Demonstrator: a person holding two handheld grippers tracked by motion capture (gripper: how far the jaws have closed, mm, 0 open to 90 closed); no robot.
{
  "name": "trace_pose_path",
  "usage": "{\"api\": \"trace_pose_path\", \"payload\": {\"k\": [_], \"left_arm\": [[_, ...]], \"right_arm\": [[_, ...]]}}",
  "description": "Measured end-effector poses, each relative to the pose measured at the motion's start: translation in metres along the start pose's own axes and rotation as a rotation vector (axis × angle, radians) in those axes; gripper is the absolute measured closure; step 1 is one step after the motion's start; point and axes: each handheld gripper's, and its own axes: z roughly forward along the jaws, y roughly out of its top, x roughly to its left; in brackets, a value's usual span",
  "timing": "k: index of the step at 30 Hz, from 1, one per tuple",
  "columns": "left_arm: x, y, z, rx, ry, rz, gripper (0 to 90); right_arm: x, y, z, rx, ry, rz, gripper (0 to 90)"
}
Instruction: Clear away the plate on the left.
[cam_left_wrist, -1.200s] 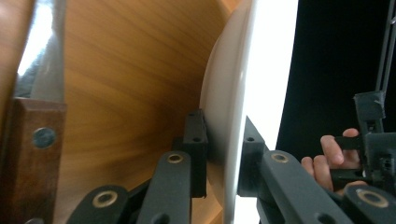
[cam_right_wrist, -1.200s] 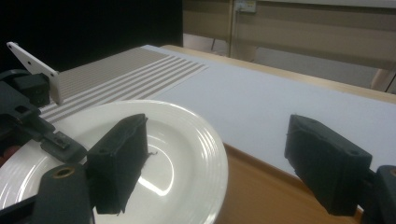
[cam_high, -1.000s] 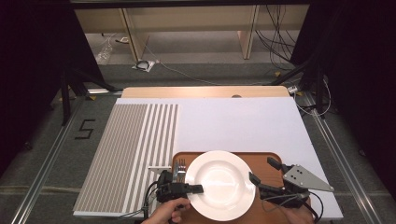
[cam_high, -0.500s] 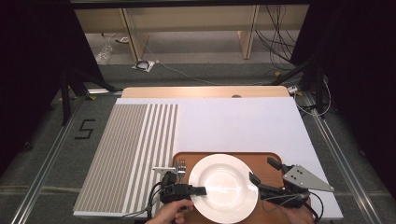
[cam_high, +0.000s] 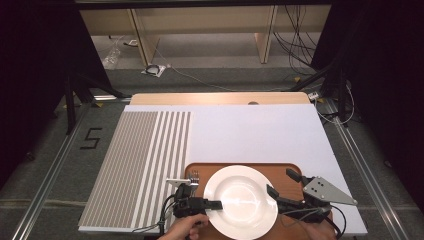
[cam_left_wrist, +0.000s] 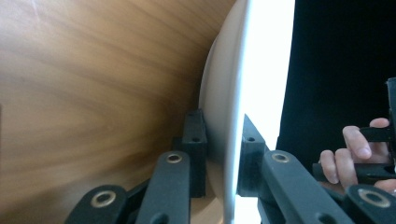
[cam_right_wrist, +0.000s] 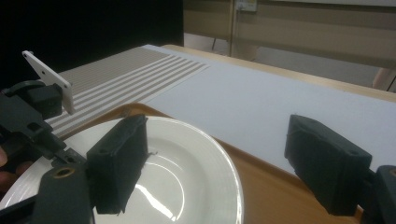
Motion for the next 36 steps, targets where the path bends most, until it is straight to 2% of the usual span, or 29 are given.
{"api": "trace_pose_path", "payload": {"k": [2, 7, 11, 15, 22, 30, 33, 36], "left_arm": [[0.000, 0.000, 0.000, -0.003, -0.001, -0.007, 78.1], [0.001, -0.001, 0.000, 0.004, 0.010, 0.015, 78.1], [0.001, -0.002, 0.001, 0.005, 0.017, 0.005, 78.1], [0.002, -0.001, 0.001, 0.007, 0.035, 0.037, 76.3], [-0.002, 0.001, -0.004, -0.015, 0.034, 0.076, 68.1], [-0.006, 0.002, -0.005, 0.003, 0.029, 0.111, 59.4], [-0.007, 0.003, -0.006, 0.006, 0.035, 0.134, 56.5], [-0.009, 0.003, -0.008, 0.000, 0.060, 0.186, 54.3]], "right_arm": [[0.000, 0.000, 0.001, -0.010, 0.004, 0.004, 22.4], [0.000, 0.000, 0.001, -0.010, 0.005, 0.005, 22.4], [0.000, 0.000, 0.000, -0.004, 0.001, 0.002, 22.4], [0.000, 0.000, 0.000, -0.002, 0.001, 0.001, 22.4], [0.000, 0.000, 0.000, -0.011, 0.004, 0.003, 22.4], [0.000, 0.000, 0.000, -0.007, 0.004, -0.001, 22.4], [0.000, 0.000, 0.000, -0.016, 0.006, 0.004, 22.4], [0.000, 0.000, 0.000, -0.010, 0.005, -0.001, 22.4]]}}
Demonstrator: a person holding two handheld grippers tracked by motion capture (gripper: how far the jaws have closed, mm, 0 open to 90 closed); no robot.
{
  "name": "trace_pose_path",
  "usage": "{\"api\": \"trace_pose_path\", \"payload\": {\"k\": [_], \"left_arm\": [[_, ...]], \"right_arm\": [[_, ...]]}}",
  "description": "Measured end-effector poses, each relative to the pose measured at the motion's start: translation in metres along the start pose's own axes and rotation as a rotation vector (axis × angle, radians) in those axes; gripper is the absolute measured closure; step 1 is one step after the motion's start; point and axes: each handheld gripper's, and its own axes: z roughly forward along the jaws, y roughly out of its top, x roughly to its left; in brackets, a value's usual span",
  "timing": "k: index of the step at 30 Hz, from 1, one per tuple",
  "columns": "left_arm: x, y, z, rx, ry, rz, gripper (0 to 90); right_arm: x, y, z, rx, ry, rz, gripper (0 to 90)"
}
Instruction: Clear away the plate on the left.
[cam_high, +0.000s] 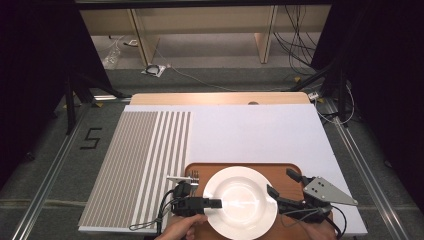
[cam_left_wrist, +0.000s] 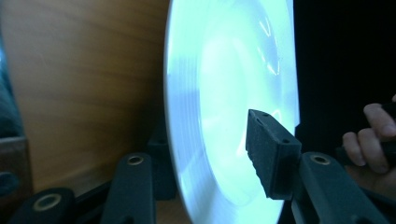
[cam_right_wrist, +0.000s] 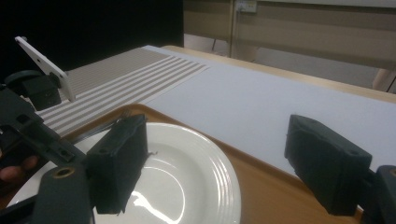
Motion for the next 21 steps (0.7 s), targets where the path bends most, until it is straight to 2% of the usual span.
{"api": "trace_pose_path", "payload": {"k": [3, 15, 21], "left_arm": [[0.000, 0.001, -0.003, -0.006, 0.016, 0.015, 52.0], [-0.008, 0.013, -0.015, -0.054, 0.073, 0.169, 47.3], [-0.009, 0.018, -0.023, -0.072, 0.081, 0.198, 45.4]], "right_arm": [[0.000, 0.000, 0.000, -0.001, -0.001, 0.004, 22.4], [0.000, 0.000, 0.000, -0.003, 0.000, 0.002, 22.4], [0.000, 0.000, 0.000, -0.004, 0.000, 0.000, 22.4]]}}
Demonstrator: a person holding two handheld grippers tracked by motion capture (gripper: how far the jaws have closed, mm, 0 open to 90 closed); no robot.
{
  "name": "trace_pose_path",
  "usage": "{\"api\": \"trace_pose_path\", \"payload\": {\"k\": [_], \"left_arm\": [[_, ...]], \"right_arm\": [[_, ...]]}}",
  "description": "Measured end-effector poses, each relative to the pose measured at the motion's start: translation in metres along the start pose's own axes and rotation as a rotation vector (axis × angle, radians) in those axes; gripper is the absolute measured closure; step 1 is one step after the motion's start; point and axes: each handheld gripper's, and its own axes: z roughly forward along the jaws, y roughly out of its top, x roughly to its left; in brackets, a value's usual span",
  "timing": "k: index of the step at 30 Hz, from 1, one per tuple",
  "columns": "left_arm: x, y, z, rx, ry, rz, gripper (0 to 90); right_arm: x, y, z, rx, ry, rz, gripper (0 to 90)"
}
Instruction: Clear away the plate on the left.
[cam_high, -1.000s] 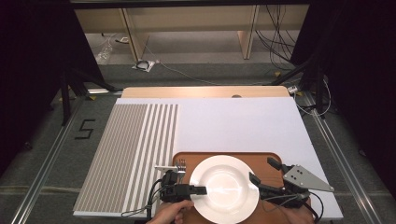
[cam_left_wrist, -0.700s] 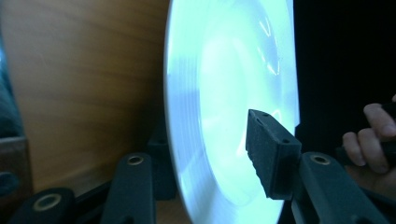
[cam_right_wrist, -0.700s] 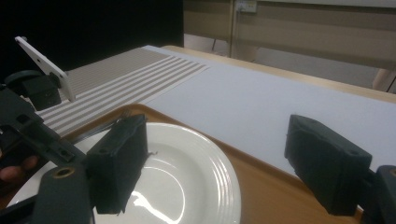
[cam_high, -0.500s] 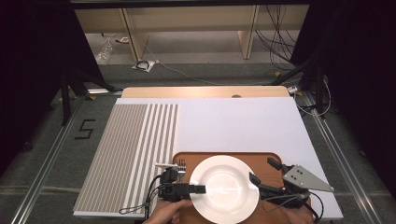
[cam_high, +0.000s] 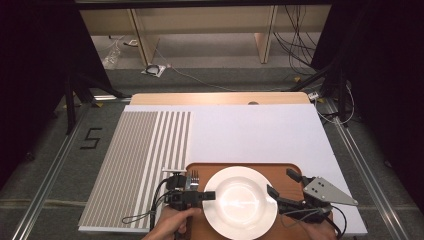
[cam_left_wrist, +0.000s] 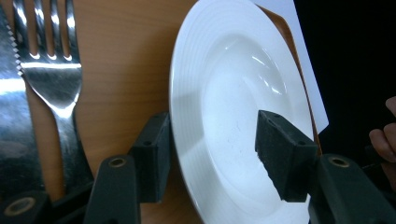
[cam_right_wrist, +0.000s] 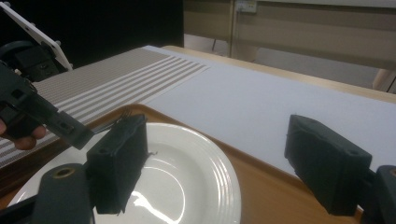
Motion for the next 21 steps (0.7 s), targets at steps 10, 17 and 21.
{"api": "trace_pose_path", "payload": {"k": [10, 17, 21], "left_arm": [[-0.005, 0.010, -0.014, -0.048, 0.042, 0.128, 41.7], [-0.012, 0.014, -0.023, -0.098, 0.093, 0.256, 37.7], [-0.014, 0.017, -0.028, -0.115, 0.091, 0.288, 36.1]], "right_arm": [[0.000, 0.000, 0.000, 0.007, -0.001, 0.002, 22.4], [0.000, 0.000, 0.000, 0.004, 0.000, 0.008, 22.4], [0.000, 0.000, 0.000, 0.007, 0.001, 0.005, 22.4]]}}
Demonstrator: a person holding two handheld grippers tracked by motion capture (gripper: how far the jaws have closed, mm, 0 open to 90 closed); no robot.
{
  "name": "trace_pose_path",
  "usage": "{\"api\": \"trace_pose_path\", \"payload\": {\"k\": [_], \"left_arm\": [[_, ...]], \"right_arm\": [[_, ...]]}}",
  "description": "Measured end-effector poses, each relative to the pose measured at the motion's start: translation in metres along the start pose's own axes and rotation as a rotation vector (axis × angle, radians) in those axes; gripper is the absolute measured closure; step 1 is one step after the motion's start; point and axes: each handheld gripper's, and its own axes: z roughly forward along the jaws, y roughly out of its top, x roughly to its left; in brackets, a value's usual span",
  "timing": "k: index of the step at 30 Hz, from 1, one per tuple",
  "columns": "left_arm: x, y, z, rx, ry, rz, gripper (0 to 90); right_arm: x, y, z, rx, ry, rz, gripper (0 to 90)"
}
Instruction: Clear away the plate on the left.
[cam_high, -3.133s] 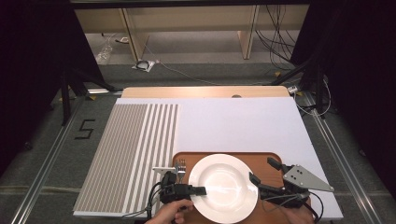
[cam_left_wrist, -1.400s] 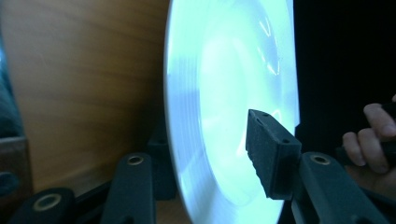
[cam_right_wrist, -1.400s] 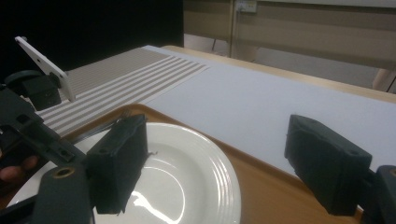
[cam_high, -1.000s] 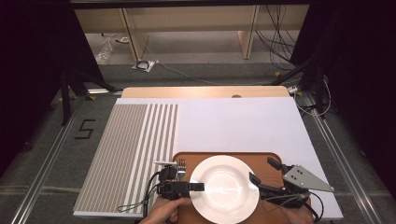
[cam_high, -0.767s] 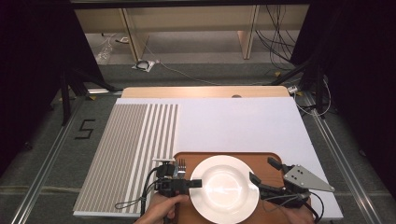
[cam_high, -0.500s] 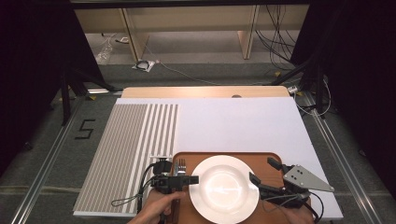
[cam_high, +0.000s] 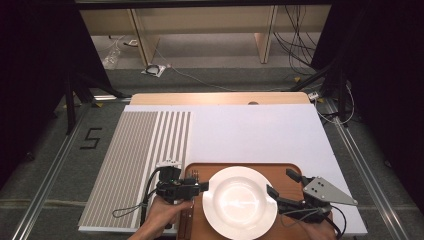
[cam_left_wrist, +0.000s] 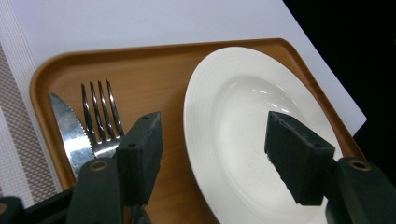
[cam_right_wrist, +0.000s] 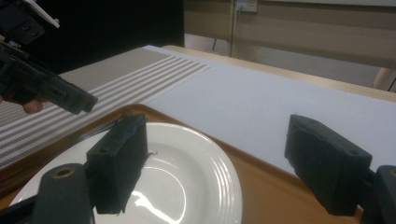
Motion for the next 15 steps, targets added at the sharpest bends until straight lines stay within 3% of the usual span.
{"api": "trace_pose_path", "payload": {"k": [7, 15], "left_arm": [[-0.004, 0.004, -0.011, -0.058, -0.007, 0.084, 33.9], [-0.004, 0.007, -0.022, -0.124, -0.047, 0.130, 30.9]], "right_arm": [[0.000, 0.000, 0.000, -0.003, 0.001, 0.004, 22.4], [0.000, 0.000, 0.000, 0.000, 0.005, -0.001, 22.4]]}}
